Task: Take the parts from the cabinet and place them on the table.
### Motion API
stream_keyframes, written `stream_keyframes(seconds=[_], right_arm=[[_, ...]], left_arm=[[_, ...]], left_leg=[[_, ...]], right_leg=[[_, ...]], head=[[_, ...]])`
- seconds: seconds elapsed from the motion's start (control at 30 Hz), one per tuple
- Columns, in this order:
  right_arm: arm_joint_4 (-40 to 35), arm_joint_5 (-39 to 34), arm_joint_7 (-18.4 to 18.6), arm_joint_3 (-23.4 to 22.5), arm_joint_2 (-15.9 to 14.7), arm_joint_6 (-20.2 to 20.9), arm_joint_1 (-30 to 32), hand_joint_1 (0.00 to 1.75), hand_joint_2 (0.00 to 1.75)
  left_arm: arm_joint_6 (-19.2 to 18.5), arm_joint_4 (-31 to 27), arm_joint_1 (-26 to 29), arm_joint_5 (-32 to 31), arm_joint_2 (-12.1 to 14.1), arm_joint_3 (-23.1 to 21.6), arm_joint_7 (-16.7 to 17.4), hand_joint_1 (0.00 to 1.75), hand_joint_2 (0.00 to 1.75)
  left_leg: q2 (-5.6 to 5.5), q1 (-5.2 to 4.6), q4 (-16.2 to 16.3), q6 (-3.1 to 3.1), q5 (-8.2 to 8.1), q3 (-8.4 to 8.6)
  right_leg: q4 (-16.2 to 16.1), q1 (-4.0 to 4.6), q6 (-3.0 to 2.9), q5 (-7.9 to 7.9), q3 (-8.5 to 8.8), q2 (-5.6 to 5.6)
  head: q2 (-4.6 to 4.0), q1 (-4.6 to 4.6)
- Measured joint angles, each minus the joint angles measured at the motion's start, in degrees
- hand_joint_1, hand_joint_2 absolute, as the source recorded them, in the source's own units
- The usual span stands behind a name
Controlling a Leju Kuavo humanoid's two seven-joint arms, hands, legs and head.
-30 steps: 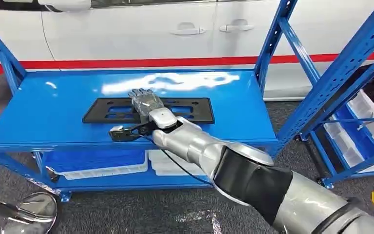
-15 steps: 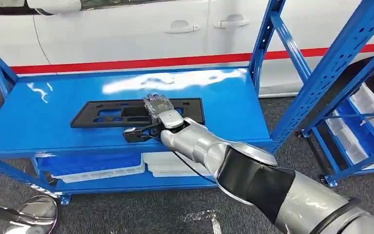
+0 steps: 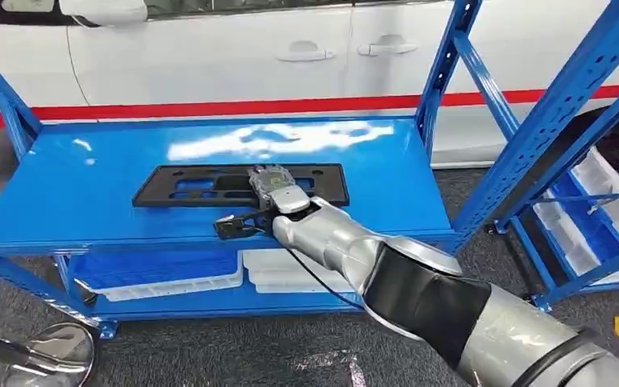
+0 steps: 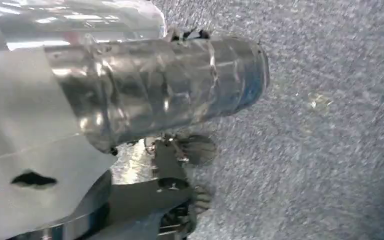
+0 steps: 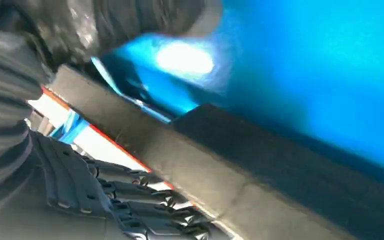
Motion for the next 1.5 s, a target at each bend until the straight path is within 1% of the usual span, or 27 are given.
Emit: stream_keyframes(seconds=[0.03, 0.07, 0.1, 0.13, 0.2, 0.23, 0.27, 0.37, 0.4, 0.47, 0.53, 0.57, 0.6, 0.7, 0.73, 0.77, 0.8, 0.87, 0.97, 1.03, 1.1, 1.13, 1.2, 1.27, 1.3, 1.43, 1.5], right_arm=[[0.1, -0.2, -0.4, 0.0, -0.2, -0.1, 0.4, 1.75, 1.75], [0.2, -0.5, -0.9, 0.0, -0.3, -0.4, 0.8, 1.75, 1.75], [0.2, -0.6, -1.4, 0.0, -0.3, -0.8, 0.9, 1.75, 1.75], [0.3, -0.7, -1.7, 0.0, -0.3, -1.0, 0.9, 1.75, 1.75], [0.3, -0.8, -2.1, 0.0, -0.5, -1.3, 0.6, 1.75, 1.75], [0.3, -0.8, -2.2, 0.0, -0.6, -1.4, 0.6, 1.75, 1.75], [0.3, -0.8, -2.2, 0.0, -0.6, -1.4, 0.4, 1.75, 1.75], [0.2, -0.8, -2.6, 0.0, -0.6, -1.5, 0.2, 1.75, 1.75], [0.2, -0.8, -2.6, 0.0, -0.6, -1.6, 0.1, 1.75, 1.75], [0.2, -0.8, -2.7, 0.0, -0.5, -1.9, 0.0, 1.75, 1.75], [0.2, -0.8, -2.7, 0.0, -0.7, -2.2, 0.2, 1.75, 1.75], [0.2, -0.8, -2.7, 0.0, -0.7, -2.2, 0.2, 1.75, 1.75], [0.2, -0.8, -2.7, 0.0, -0.7, -2.2, 0.2, 1.75, 1.75], [0.2, -0.8, -2.6, 0.0, -0.7, -2.2, 0.2, 1.75, 1.75], [0.2, -0.8, -2.6, 0.0, -0.8, -2.2, 0.2, 1.75, 1.75], [0.2, -0.9, -2.6, 0.0, -0.8, -2.2, 0.2, 1.75, 1.75], [0.2, -0.9, -2.6, 0.0, -0.8, -2.1, 0.2, 1.75, 1.75], [0.3, -1.0, -2.6, 0.0, -1.0, -2.4, 0.3, 1.75, 1.75], [0.3, -1.5, -3.3, 0.0, -1.4, -4.4, 0.4, 1.75, 1.75], [0.2, -2.7, -5.0, 0.0, -1.7, -7.0, 0.7, 1.75, 1.75], [-0.2, -4.0, -7.3, 0.0, -2.2, -12.4, 1.9, 1.75, 1.75], [-1.0, -4.2, -8.5, -0.2, -2.6, -15.1, 2.8, 1.75, 1.75], [-4.4, -3.1, -9.2, -0.8, -3.9, -20.8, 4.0, 1.75, 1.75], [-10.5, 0.2, -7.6, -1.8, -5.9, -25.3, 5.3, 1.75, 1.75], [-14.2, 2.5, -6.6, -2.5, -7.0, -26.8, 6.2, 1.75, 1.75], [-30.0, 10.5, -3.5, -4.8, -10.6, -28.3, 11.2, 1.75, 1.75], [-38.4, 13.8, -2.9, -6.1, -12.1, -28.3, 13.8, 1.75, 1.75]], left_arm=[[0.0, 0.0, 0.0, 0.0, 0.0, 0.0, 0.0, 0.00, 0.00], [0.0, 0.0, 0.1, 0.0, 0.0, 0.0, 0.0, 0.00, 0.00], [0.0, 0.0, 0.1, 0.0, 0.0, 0.0, 0.0, 0.00, 0.00], [-0.1, 0.0, 0.1, 0.0, 0.0, 0.0, 0.0, 0.00, 0.00], [-0.1, 0.0, 0.1, -0.1, -0.1, 0.0, 0.0, 0.00, 0.00], [-0.1, 0.0, 0.2, -0.1, -0.1, 0.0, 0.0, 0.00, 0.00], [-0.1, 0.0, 0.0, -0.1, 0.0, 0.0, 0.0, 0.00, 0.00], [-0.1, 0.0, 0.1, -0.1, 0.0, 0.0, 0.0, 0.00, 0.00], [-0.1, 0.0, 0.1, -0.3, 0.0, 0.0, 0.0, 0.00, 0.00], [-0.1, 0.0, 0.1, -0.5, 0.0, 0.0, 0.1, 0.00, 0.00], [-0.2, 0.0, 0.2, -0.6, 0.0, 0.0, 0.2, 0.00, 0.00], [-0.2, 0.0, 0.2, -0.6, 0.0, 0.0, 0.2, 0.00, 0.00], [-0.2, 0.0, 0.2, -0.6, 0.0, 0.0, 0.2, 0.00, 0.00], [-0.2, 0.0, 0.3, -0.6, 0.0, 0.0, 0.2, 0.00, 0.00], [-0.2, 0.0, 0.3, -0.6, 0.1, 0.0, 0.2, 0.00, 0.00], [-0.2, 0.0, 0.2, -0.7, 0.1, 0.0, 0.2, 0.00, 0.00], [-0.2, 0.0, 0.2, -0.8, 0.1, 0.0, 0.2, 0.00, 0.00], [-0.2, 0.0, 0.2, -1.0, 0.1, -0.1, 0.2, 0.00, 0.00], [-0.2, 0.0, 0.2, -1.2, 0.1, -0.1, 0.3, 0.00, 0.00], [0.1, 0.0, 0.2, -1.2, 0.1, -0.1, 0.0, 0.00, 0.00], [1.4, 0.0, 0.3, -1.0, 0.1, -0.1, -2.4, 0.00, 0.00], [2.4, 0.0, 0.4, -0.9, 0.2, -0.1, -4.0, 0.00, 1.75], [4.9, 0.0, 0.5, -0.5, 0.2, -0.1, -7.4, 0.00, 1.75], [7.3, 0.0, 0.7, 0.2, 0.0, -0.1, -9.1, 0.00, 1.75], [7.8, 0.0, 1.0, 0.7, 0.0, -0.1, -9.5, 0.00, 1.75], [9.7, 0.0, 1.9, 1.7, 0.0, -0.1, -10.1, 0.00, 1.75], [10.6, 0.0, 2.2, 2.6, 0.0, -0.1, -10.0, 0.00, 1.75]], left_leg=[[0.00, -0.03, 0.0, 0.01, -0.01, -0.14], [0.00, -0.02, 0.2, 0.01, -0.01, -0.23], [0.00, 0.01, 0.4, 0.02, -0.06, -0.28], [-0.02, 0.03, 0.6, -0.07, -0.21, -0.29], [-0.17, 0.23, 1.6, -0.54, -0.89, -0.34], [-0.22, 0.24, 2.1, -0.93, -1.23, -0.59], [-0.38, -0.19, 3.0, -1.35, -1.53, -1.04], [-0.42, 0.03, 2.4, -2.00, -1.16, -0.93], [-0.47, 0.08, 2.6, -2.28, -1.49, -1.14], [-0.37, 0.17, 7.0, -2.84, -4.64, -3.03], [-0.35, 0.51, 16.5, -3.30, -8.93, -7.33], [-0.34, 0.55, 19.5, -3.41, -9.74, -8.71], [-0.34, 0.58, 20.1, -3.45, -9.16, -9.00], [-0.34, 0.67, 13.5, -3.35, -4.83, -5.76], [-0.33, 0.70, 7.9, -3.21, -2.17, -3.02], [-0.34, 0.75, 3.7, -3.09, -1.18, -1.19], [-0.39, 0.21, 2.5, -2.98, -2.05, -0.21], [-0.39, 0.15, 2.5, -2.49, -1.97, -0.54], [-0.11, 0.53, 1.4, -1.13, -1.27, 0.03], [-0.03, 0.43, 1.3, -0.32, -1.20, -0.05], [0.01, 0.24, 1.4, -0.15, -1.27, -0.08], [-0.03, 0.21, 1.5, -0.08, -1.32, -0.07], [-0.19, 0.20, 1.8, -0.11, -1.56, -0.02], [-0.31, 0.21, 2.6, -0.40, -2.25, -0.08], [-0.35, -0.30, 3.1, -0.81, -2.57, -0.49], [-0.41, -0.15, 3.1, -1.48, -2.58, -0.52], [-0.29, -0.01, 5.6, -2.08, -5.04, -1.60]], right_leg=[[4.7, -0.01, 0.21, -1.88, -2.16, 0.00], [7.3, -0.03, 0.39, -2.44, -3.38, -0.01], [7.0, -0.21, 0.55, -1.49, -3.24, -0.06], [4.9, -0.40, 0.61, 0.03, -2.12, -0.12], [-5.5, -0.80, 0.76, 5.06, 3.41, -0.26], [-7.9, -0.81, 0.64, 4.03, 4.61, -0.21], [-8.3, -0.57, 0.00, 4.33, 4.65, 0.03], [-8.1, -0.18, -0.94, 4.40, 4.60, 0.02], [-8.5, -0.71, -1.47, 4.68, 4.76, -0.17], [-8.6, -0.79, -1.92, 4.79, 4.86, -0.44], [-8.6, -0.71, -1.97, 4.77, 4.70, -0.60], [-8.6, -0.72, -1.97, 4.77, 4.66, -0.61], [-8.6, -0.74, -1.97, 4.77, 4.69, -0.57], [-8.6, -0.85, -1.95, 4.76, 4.83, -0.42], [-8.6, -0.91, -1.83, 4.70, 4.95, -0.35], [-8.6, -0.91, -1.63, 4.65, 4.96, -0.33], [-8.6, -0.50, -1.15, 4.71, 4.68, -0.20], [-8.9, -0.55, -0.50, 5.02, 4.64, -0.10], [-8.5, -0.68, 0.44, 4.40, 4.36, -0.03], [-1.7, -0.49, 0.58, 0.55, 1.18, -0.13], [7.0, -0.42, 0.79, -2.52, -3.07, -0.14], [8.4, -0.42, 0.82, -2.24, -3.89, -0.15], [3.6, -0.43, 0.69, 1.45, -1.80, -0.16], [-6.7, -0.43, 0.33, 5.99, 2.88, -0.21], [-7.7, -0.17, 0.23, 4.82, 3.93, -0.18], [-8.2, -0.10, -0.85, 4.97, 3.67, -0.01], [-8.6, -0.45, -1.46, 5.06, 4.04, -0.09]], head=[[0.00, -0.02], [0.00, 0.00], [0.00, 0.00], [0.00, 0.00], [0.00, 0.00], [0.00, 0.00], [0.00, -0.02], [0.00, -0.09], [0.00, -0.09], [0.00, -0.20], [0.00, -0.18], [0.00, -0.20], [0.00, -0.20], [0.00, -0.17], [0.00, -0.20], [0.00, -0.18], [0.00, -0.20], [0.00, -0.13], [0.00, -0.13], [0.00, -0.07], [0.00, -0.07], [0.00, -0.07], [0.00, -0.07], [0.00, -0.04], [0.00, -0.07], [0.00, -0.07], [0.00, -0.13]])
